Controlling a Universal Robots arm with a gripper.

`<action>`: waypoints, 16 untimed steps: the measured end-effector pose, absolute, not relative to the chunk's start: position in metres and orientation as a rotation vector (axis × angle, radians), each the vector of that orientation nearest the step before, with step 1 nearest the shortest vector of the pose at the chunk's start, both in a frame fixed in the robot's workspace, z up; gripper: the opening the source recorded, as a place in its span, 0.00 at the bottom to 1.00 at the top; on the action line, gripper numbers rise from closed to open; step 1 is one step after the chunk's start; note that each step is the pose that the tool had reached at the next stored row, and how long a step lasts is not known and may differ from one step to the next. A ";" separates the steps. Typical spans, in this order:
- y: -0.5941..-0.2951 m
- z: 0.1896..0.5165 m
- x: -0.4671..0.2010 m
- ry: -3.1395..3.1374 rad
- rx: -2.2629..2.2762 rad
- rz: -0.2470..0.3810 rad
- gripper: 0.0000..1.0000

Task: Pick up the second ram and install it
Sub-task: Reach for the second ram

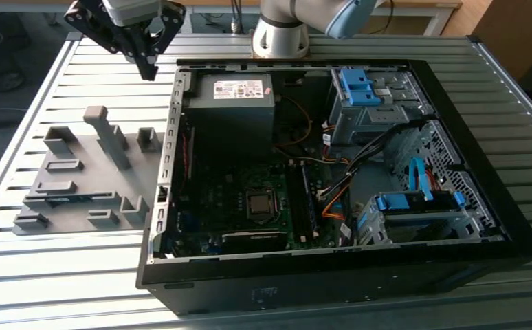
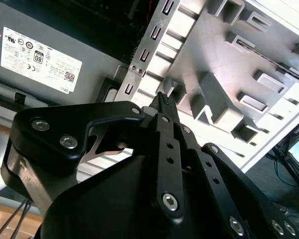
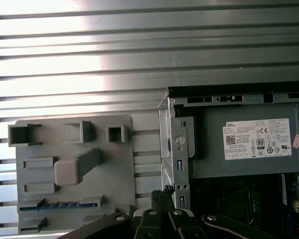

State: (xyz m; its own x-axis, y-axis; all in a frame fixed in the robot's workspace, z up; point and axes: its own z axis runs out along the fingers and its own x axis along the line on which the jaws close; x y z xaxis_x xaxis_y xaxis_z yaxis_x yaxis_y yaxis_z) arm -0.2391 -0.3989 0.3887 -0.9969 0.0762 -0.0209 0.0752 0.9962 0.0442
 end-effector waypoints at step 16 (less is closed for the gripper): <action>-0.399 0.389 -0.253 3.117 0.118 0.067 0.11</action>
State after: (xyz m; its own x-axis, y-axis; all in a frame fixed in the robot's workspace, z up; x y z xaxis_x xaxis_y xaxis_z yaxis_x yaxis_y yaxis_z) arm -0.2532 -0.3989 0.3886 -0.9969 0.0762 -0.0198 0.0753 0.9962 0.0440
